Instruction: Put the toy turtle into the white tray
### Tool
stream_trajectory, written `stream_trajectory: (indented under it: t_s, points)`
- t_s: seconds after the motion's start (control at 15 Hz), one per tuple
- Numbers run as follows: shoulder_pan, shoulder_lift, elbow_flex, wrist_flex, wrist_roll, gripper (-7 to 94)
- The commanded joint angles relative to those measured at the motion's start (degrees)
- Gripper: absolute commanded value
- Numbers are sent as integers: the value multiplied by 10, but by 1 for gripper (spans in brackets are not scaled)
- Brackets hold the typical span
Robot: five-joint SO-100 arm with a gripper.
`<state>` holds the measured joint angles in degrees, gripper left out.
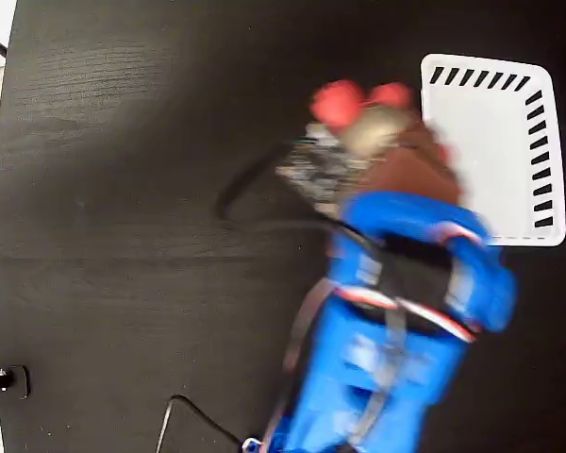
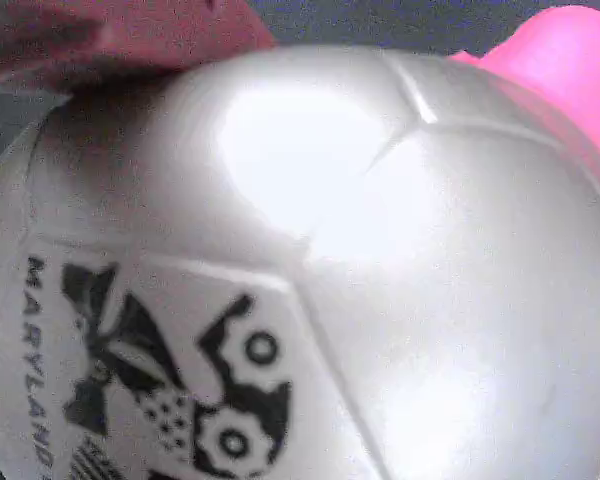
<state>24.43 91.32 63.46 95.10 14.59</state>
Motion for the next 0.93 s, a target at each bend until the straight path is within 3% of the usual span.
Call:
stream_trajectory:
  t_s: [0.0,0.27,0.53,0.67,0.87]
  points:
    - [83,-26,-118,-2,-40,0]
    - [167,-185,-260,-5,-40,0]
    - [174,-328,-362,-3,-47,0]
    - [170,-386,-410,-2,-54,9]
    - [159,-415,-410,-18,-72,8]
